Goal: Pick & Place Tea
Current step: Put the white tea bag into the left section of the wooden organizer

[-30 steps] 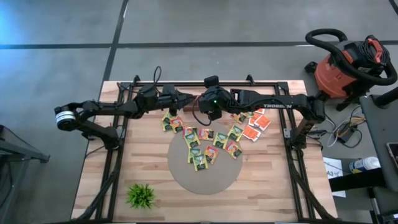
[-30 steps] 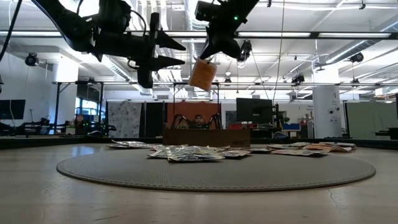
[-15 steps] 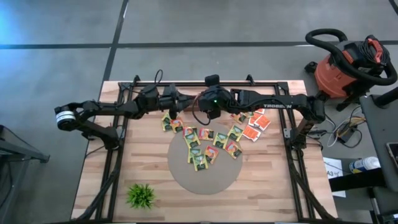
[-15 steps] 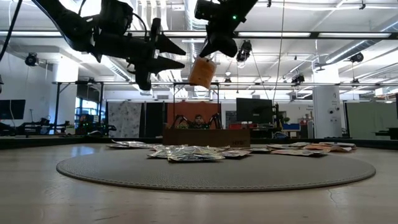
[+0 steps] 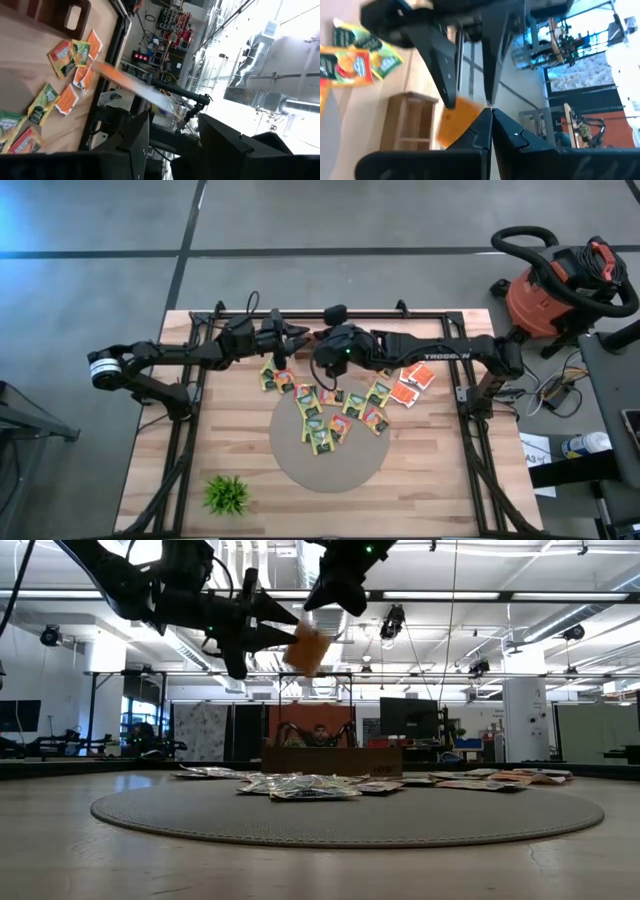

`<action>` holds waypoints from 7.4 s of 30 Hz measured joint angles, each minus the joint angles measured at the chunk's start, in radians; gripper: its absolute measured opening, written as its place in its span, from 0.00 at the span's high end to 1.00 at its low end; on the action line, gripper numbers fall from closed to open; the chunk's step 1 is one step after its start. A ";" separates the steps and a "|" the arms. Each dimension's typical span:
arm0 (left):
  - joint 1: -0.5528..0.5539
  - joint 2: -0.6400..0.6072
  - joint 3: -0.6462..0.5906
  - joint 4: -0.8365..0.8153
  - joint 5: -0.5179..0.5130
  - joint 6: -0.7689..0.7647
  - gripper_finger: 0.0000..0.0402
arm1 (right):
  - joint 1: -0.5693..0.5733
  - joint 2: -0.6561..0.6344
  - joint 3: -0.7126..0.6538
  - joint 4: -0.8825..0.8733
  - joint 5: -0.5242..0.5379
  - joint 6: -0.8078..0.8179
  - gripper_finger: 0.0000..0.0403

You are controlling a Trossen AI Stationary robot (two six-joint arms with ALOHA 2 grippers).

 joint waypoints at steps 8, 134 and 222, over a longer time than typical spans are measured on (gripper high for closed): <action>0.003 0.000 0.000 -0.006 -0.023 0.030 0.59 | 0.039 0.000 0.000 0.008 -0.011 0.035 0.98; -0.198 0.383 0.044 -0.364 -0.173 1.759 0.59 | -0.206 0.322 -0.381 0.489 -0.574 1.943 0.96; -0.249 -0.224 0.008 -0.748 -0.524 1.435 0.59 | -0.422 0.379 -0.037 0.369 -0.681 1.456 0.74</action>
